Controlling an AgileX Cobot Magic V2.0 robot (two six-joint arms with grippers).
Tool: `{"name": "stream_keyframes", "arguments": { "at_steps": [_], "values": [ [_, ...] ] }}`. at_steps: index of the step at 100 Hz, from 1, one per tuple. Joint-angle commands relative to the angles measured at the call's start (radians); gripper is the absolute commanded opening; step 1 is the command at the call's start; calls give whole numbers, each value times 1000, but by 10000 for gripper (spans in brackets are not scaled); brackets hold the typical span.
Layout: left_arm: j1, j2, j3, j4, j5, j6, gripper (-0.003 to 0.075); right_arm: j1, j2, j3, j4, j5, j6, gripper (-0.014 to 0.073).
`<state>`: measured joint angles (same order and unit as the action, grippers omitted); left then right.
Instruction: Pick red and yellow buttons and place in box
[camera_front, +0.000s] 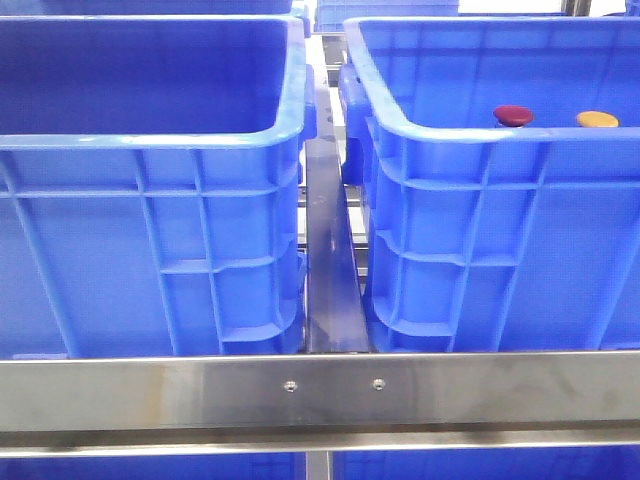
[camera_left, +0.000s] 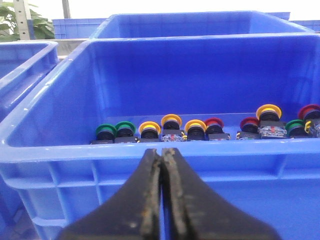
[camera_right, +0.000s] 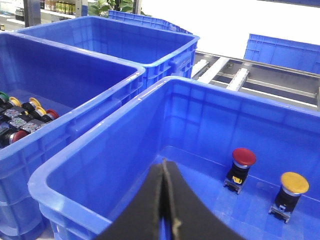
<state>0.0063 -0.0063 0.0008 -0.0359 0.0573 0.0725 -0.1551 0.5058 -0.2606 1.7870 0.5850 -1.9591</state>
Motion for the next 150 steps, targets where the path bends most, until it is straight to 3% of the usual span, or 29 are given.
{"name": "stream_keyframes", "arguments": {
  "at_steps": [1,25,94,120,139,150],
  "values": [
    [0,-30,52,0,-73,-10,-20,-3,3,-25,131,34,3,-69],
    [0,-30,52,0,-73,-10,-20,-4,1,-30,131,-107,3,-69],
    [0,-30,52,0,-73,-10,-20,-4,-63,-83,94,-164,34,-69],
    [0,-30,52,0,-73,-10,-20,-4,-64,-83,-177,-357,386,-69],
    [0,-30,52,0,-73,-10,-20,-4,-64,-52,-576,-496,811,-69],
    [0,-30,52,0,-73,-10,-20,-1,-64,-15,-882,-524,1103,-69]
  ]
}}
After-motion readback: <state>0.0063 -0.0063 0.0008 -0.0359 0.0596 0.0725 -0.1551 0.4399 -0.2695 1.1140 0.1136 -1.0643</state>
